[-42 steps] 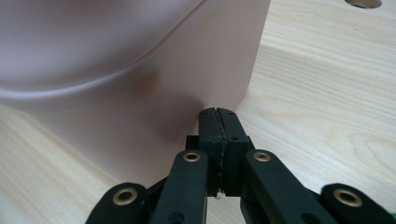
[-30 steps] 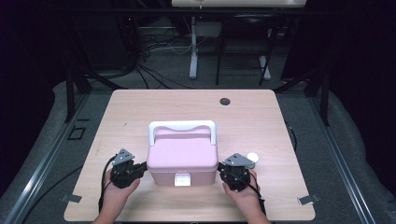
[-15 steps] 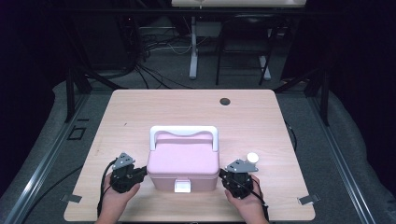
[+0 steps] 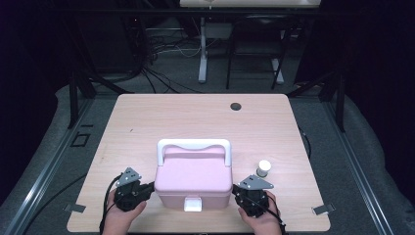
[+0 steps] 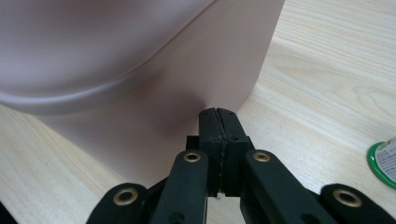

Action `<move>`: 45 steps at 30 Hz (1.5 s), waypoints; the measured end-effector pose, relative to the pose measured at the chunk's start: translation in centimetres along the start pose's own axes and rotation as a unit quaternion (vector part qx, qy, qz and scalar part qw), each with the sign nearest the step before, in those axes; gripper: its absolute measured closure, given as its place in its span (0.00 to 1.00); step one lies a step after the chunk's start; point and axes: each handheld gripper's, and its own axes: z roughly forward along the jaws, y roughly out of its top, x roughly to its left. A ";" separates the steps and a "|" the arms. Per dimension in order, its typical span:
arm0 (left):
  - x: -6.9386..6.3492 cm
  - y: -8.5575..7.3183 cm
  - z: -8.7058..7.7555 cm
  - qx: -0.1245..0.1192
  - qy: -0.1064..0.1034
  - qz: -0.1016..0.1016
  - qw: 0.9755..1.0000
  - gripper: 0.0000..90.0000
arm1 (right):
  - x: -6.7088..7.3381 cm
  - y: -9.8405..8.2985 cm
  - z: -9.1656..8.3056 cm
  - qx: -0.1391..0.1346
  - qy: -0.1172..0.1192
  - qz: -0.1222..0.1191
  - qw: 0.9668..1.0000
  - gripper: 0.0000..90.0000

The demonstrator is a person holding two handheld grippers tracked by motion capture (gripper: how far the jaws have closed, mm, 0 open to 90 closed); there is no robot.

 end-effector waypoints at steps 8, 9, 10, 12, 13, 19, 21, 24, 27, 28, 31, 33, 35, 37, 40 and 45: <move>-0.3 -0.4 -0.4 0.003 -0.003 -0.002 1.000 1.00 | 0.3 -0.4 -0.5 -0.001 0.005 -0.004 1.000 1.00; -0.3 -0.4 -0.4 0.002 -0.004 -0.002 1.000 1.00 | 0.4 -0.5 -0.7 0.001 0.006 -0.005 1.000 1.00; -0.3 -0.5 -0.5 0.003 -0.005 -0.002 1.000 1.00 | 0.4 -0.5 -0.7 0.002 0.007 -0.006 1.000 1.00; -0.4 -0.5 -0.6 0.005 -0.005 -0.003 1.000 1.00 | 0.5 -0.6 -0.9 0.002 0.008 -0.006 1.000 1.00; -0.5 -0.6 -0.7 0.004 -0.008 -0.002 1.000 1.00 | 0.6 -0.7 -0.9 0.003 0.008 -0.008 1.000 1.00; -0.6 -0.8 -0.9 0.006 -0.012 -0.004 1.000 1.00 | 0.5 -0.8 -1.0 0.002 0.011 -0.006 1.000 1.00; -0.6 -0.8 -0.9 0.006 -0.014 -0.005 1.000 1.00 | 0.5 -0.8 -1.0 0.002 0.012 -0.005 1.000 1.00; -0.5 -0.8 -0.9 0.005 -0.012 -0.007 1.000 0.99 | 0.3 -0.8 -1.0 0.002 0.012 -0.006 1.000 0.96; -0.2 -0.8 -1.0 0.007 -0.012 -0.011 1.000 0.93 | 0.0 -0.8 -0.9 0.004 0.010 -0.007 1.000 0.89; -0.1 -0.7 -1.0 0.011 -0.014 -0.013 1.000 0.91 | -0.1 -0.8 -0.9 0.003 0.008 -0.009 1.000 0.87; 0.4 -0.6 -1.1 0.008 -0.020 -0.018 1.000 0.84 | -0.3 -0.7 -0.9 0.002 0.006 -0.013 1.000 0.82; 0.5 -0.6 -1.2 0.004 -0.021 -0.021 1.000 0.80 | -0.4 -0.6 -0.9 -0.001 0.005 -0.014 1.000 0.81; 0.6 -0.5 -1.3 0.004 -0.020 -0.021 1.000 0.77 | -0.7 -0.6 -1.0 -0.003 0.010 -0.011 1.000 0.78; 0.7 -0.5 -1.3 0.005 -0.019 -0.018 1.000 0.76 | -0.9 -0.6 -0.9 -0.007 0.016 -0.005 1.000 0.76; 0.9 -0.4 -1.5 0.003 -0.015 -0.018 1.000 0.75 | -1.3 -0.5 -1.0 -0.009 0.024 0.000 1.000 0.73; 1.5 -0.3 -1.9 0.002 -0.010 -0.022 1.000 0.75 | -1.7 -0.4 -1.3 -0.015 0.026 0.012 0.999 0.72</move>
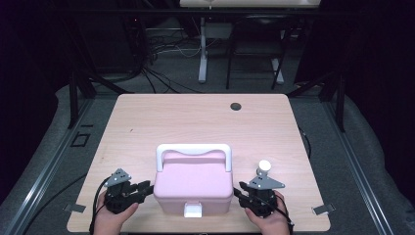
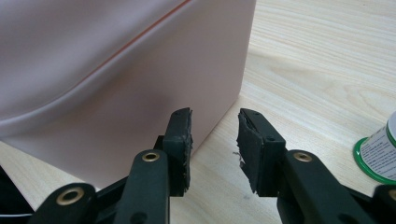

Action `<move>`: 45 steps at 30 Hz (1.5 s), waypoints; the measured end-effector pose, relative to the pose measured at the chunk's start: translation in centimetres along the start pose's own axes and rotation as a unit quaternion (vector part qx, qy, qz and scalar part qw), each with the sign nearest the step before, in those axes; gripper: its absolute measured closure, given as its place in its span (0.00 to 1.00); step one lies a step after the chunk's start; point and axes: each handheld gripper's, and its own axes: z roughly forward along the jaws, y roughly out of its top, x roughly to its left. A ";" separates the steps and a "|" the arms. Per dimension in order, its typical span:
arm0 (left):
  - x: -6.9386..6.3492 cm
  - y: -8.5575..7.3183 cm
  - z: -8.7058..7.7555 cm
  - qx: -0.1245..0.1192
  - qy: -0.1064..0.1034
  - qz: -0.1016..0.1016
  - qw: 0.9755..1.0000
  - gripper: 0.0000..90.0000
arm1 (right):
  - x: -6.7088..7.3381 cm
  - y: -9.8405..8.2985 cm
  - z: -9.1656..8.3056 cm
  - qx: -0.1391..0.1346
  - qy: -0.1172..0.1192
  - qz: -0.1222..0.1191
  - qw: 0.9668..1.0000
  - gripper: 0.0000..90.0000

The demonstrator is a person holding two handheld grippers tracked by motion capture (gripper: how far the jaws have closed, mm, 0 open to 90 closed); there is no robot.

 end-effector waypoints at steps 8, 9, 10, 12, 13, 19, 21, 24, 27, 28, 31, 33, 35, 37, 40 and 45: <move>0.3 0.2 -0.4 0.003 -0.002 -0.002 1.000 0.75 | -0.4 0.1 -0.1 0.003 -0.001 0.005 1.000 0.65; 0.4 0.2 -0.4 0.002 -0.002 -0.003 1.000 0.75 | -0.4 0.2 -0.1 0.003 -0.002 0.004 1.000 0.65; 0.4 0.3 -0.5 0.003 -0.003 -0.002 1.000 0.75 | -0.4 0.2 -0.1 0.003 -0.004 0.003 1.000 0.65; 0.3 0.3 -0.6 0.001 -0.005 -0.002 1.000 0.75 | -0.4 0.4 -0.3 0.005 -0.006 0.000 1.000 0.64; 0.3 0.4 -0.6 0.002 -0.008 -0.002 1.000 0.75 | -0.4 0.5 -0.3 0.006 -0.006 0.000 1.000 0.64; 0.0 0.9 -0.8 0.011 -0.013 0.005 1.000 0.75 | -0.4 1.3 -0.6 0.010 -0.001 -0.008 1.000 0.64; 0.0 1.1 -0.8 0.013 -0.016 0.005 1.000 0.74 | -0.3 1.6 -0.8 0.009 -0.002 -0.014 1.000 0.64; 0.0 1.5 -0.8 0.016 -0.016 0.007 1.000 0.74 | -0.2 2.1 -1.0 0.011 -0.003 -0.014 1.000 0.66; 0.0 2.2 -0.9 0.018 -0.022 0.007 1.000 0.74 | -0.3 2.9 -1.3 0.009 -0.001 -0.006 1.000 0.69; 0.0 2.5 -1.0 0.018 -0.023 0.008 1.000 0.73 | -0.4 3.2 -1.3 0.009 0.000 -0.004 1.000 0.69; 0.0 3.3 -1.2 0.016 -0.027 0.006 0.999 0.72 | -0.3 4.2 -1.6 0.007 -0.001 -0.006 1.000 0.70; -0.1 3.9 -1.4 0.015 -0.026 0.008 1.000 0.72 | -0.4 4.7 -1.6 0.008 -0.002 -0.007 1.000 0.71; 0.0 4.5 -1.6 0.014 -0.026 0.008 1.000 0.72 | -0.6 5.2 -1.7 0.006 0.000 -0.006 1.000 0.71; 0.0 5.0 -1.7 0.017 -0.030 0.009 0.999 0.72 | -0.8 5.6 -1.9 0.000 0.006 0.001 1.000 0.70; -0.1 5.5 -1.8 0.021 -0.036 0.013 0.999 0.71 | -1.0 5.9 -2.1 0.001 0.009 0.005 1.000 0.71; -0.4 7.1 -2.3 0.015 -0.037 0.022 0.999 0.71 | -1.5 7.2 -2.6 -0.010 0.025 0.015 1.000 0.71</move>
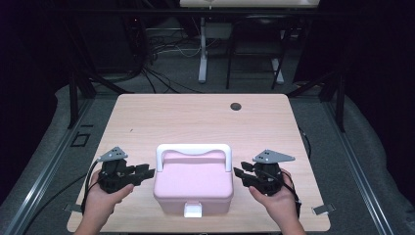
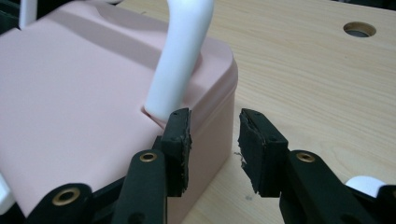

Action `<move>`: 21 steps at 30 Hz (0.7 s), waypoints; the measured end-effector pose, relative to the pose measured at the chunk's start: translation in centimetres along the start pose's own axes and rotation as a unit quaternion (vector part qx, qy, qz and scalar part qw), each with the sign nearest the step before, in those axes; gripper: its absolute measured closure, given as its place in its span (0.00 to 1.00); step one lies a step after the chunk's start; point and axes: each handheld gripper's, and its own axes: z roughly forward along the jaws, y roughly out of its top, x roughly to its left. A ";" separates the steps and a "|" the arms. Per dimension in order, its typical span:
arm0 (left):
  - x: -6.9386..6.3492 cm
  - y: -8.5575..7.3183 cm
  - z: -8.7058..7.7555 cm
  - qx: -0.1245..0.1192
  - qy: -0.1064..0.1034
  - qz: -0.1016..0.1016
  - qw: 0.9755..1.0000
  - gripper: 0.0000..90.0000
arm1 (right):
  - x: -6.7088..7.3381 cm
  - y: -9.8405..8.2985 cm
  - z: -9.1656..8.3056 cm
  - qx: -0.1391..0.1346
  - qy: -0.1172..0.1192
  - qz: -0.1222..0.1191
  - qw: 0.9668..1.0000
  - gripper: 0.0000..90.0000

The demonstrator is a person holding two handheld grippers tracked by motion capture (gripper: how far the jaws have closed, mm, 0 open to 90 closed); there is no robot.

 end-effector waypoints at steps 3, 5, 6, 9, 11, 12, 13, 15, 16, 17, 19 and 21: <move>-0.1 0.7 -0.3 -0.005 -0.002 0.003 1.000 0.70 | 0.0 0.7 -0.3 -0.007 0.006 0.001 1.000 0.70; -0.2 1.4 -0.5 -0.003 -0.006 0.003 1.000 0.70 | 0.0 0.9 -0.4 -0.010 0.010 0.001 1.000 0.69; -0.4 1.8 -0.5 -0.003 -0.007 0.007 1.000 0.69 | 0.1 1.4 -0.6 -0.010 0.018 0.004 1.000 0.69; -0.7 2.4 -0.3 -0.002 -0.010 0.009 1.000 0.68 | 0.3 1.9 -0.7 -0.013 0.030 0.005 0.999 0.67; -0.9 2.6 -0.1 0.001 -0.012 0.008 1.000 0.68 | 0.5 2.2 -0.7 -0.013 0.040 0.005 0.999 0.66; -0.9 2.7 0.0 0.003 -0.014 0.011 1.000 0.68 | 0.6 2.4 -0.5 -0.012 0.044 0.002 0.999 0.66; -1.0 2.8 0.2 0.006 -0.016 0.012 1.000 0.68 | 0.6 2.5 -0.4 -0.010 0.046 0.001 0.999 0.66; -1.1 2.9 0.5 0.009 -0.021 0.012 1.000 0.68 | 0.7 2.7 0.0 -0.005 0.049 -0.001 0.999 0.65; -1.2 2.9 0.7 0.011 -0.027 0.010 1.000 0.68 | 0.7 2.7 0.1 -0.002 0.051 0.000 0.999 0.65; -1.2 2.8 0.9 0.010 -0.031 0.011 0.999 0.68 | 0.8 2.8 0.3 0.001 0.053 0.001 0.999 0.65; -1.3 2.8 1.0 0.011 -0.034 0.009 0.999 0.69 | 0.8 2.9 0.5 0.004 0.054 0.000 0.999 0.65; -1.3 2.8 1.1 0.011 -0.032 0.013 0.999 0.69 | 0.9 2.9 0.8 0.010 0.053 -0.003 0.999 0.65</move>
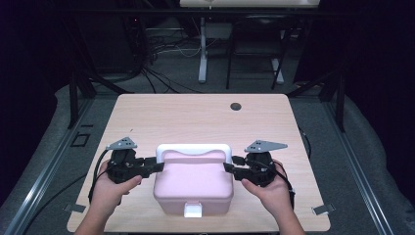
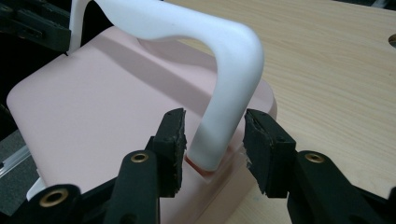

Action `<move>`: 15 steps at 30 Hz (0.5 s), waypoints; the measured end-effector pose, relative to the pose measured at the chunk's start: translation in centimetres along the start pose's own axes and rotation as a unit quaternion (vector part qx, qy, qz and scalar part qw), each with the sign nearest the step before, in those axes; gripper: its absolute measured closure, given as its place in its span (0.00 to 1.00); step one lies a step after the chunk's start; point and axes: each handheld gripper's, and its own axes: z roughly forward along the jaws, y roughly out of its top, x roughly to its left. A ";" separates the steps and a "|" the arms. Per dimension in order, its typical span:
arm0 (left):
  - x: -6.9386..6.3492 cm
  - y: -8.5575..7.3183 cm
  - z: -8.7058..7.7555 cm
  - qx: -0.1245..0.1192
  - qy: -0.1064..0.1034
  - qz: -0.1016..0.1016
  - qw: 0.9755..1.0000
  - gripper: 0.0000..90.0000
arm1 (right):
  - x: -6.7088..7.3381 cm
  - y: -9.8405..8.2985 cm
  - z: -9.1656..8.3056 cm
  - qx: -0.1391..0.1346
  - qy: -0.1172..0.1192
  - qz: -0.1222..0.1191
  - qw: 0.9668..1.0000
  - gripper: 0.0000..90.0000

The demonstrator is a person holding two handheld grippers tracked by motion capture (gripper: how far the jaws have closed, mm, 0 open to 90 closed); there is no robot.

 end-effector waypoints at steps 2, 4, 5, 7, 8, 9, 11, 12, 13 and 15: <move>0.0 -0.1 0.1 -0.003 0.000 -0.003 1.000 0.71 | 0.1 -0.1 0.3 0.002 0.006 0.002 1.000 0.66; -0.1 -0.2 0.1 0.001 0.004 0.006 1.000 0.72 | 0.0 -0.3 0.5 0.002 0.009 0.004 1.000 0.68; -0.1 -0.2 0.1 0.002 0.006 0.009 1.000 0.73 | 0.1 -0.3 0.6 0.002 0.009 0.007 1.000 0.68; -0.2 -0.3 0.1 -0.001 0.009 0.009 1.000 0.73 | 0.1 -0.4 0.5 -0.002 0.008 0.005 1.000 0.71; -0.3 -0.4 0.1 -0.001 0.010 0.008 1.000 0.73 | 0.1 -0.4 0.4 -0.002 0.005 0.003 1.000 0.72; -0.3 -0.4 0.0 -0.001 0.011 0.012 1.000 0.74 | 0.2 -0.5 0.3 -0.002 0.002 0.000 1.000 0.73; -0.5 -0.5 0.0 -0.002 0.014 0.018 1.000 0.75 | 0.4 -0.6 0.2 -0.005 -0.002 -0.007 1.000 0.75; -0.7 -0.5 -0.1 -0.002 0.015 0.020 1.000 0.76 | 0.5 -0.6 0.1 -0.008 -0.005 -0.011 1.000 0.76; -0.8 -0.6 -0.1 -0.004 0.018 0.022 1.000 0.76 | 0.6 -0.7 0.0 -0.010 -0.008 -0.017 1.000 0.77; -1.0 -0.8 -0.2 -0.005 0.022 0.029 0.999 0.77 | 0.8 -0.7 -0.2 -0.010 -0.011 -0.021 1.000 0.79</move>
